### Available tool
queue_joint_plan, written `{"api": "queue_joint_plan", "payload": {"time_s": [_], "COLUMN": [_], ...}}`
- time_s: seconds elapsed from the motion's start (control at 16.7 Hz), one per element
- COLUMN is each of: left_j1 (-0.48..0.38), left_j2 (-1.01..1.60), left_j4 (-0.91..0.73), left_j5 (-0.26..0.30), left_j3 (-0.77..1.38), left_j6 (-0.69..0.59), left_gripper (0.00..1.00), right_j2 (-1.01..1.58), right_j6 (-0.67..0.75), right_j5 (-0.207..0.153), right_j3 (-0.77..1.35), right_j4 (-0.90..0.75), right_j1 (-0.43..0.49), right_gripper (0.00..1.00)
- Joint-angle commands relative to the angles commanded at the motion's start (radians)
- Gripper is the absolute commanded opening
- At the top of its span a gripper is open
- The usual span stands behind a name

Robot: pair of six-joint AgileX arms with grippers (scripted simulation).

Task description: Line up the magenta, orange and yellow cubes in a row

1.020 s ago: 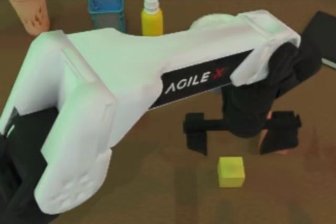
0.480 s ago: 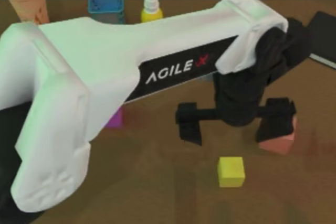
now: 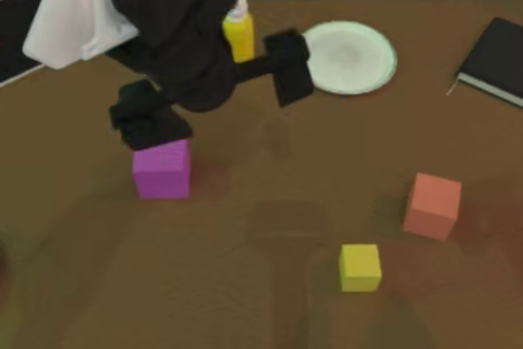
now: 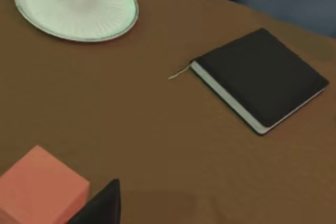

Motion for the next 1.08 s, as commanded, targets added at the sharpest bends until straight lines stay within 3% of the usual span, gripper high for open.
{"api": "queue_joint_plan", "payload": {"time_s": [0.6, 1.08], "left_j1": [0.457, 0.663], "left_j2": [-1.086, -1.604], "left_j4": [0.544, 0.873], "left_j5": [0.013, 0.034], "left_j3": [-0.975, -1.407], "left_j6": [0.448, 0.792], "left_gripper": [1.00, 1.00], "right_j2": [0.946, 1.369], "right_j6": [-0.398, -0.604], "right_j5": [0.002, 0.000], "right_j3": [0.612, 0.946], "right_j4": [-0.475, -0.703], "right_j1": [0.159, 0.243], "right_gripper": [1.00, 1.00]}}
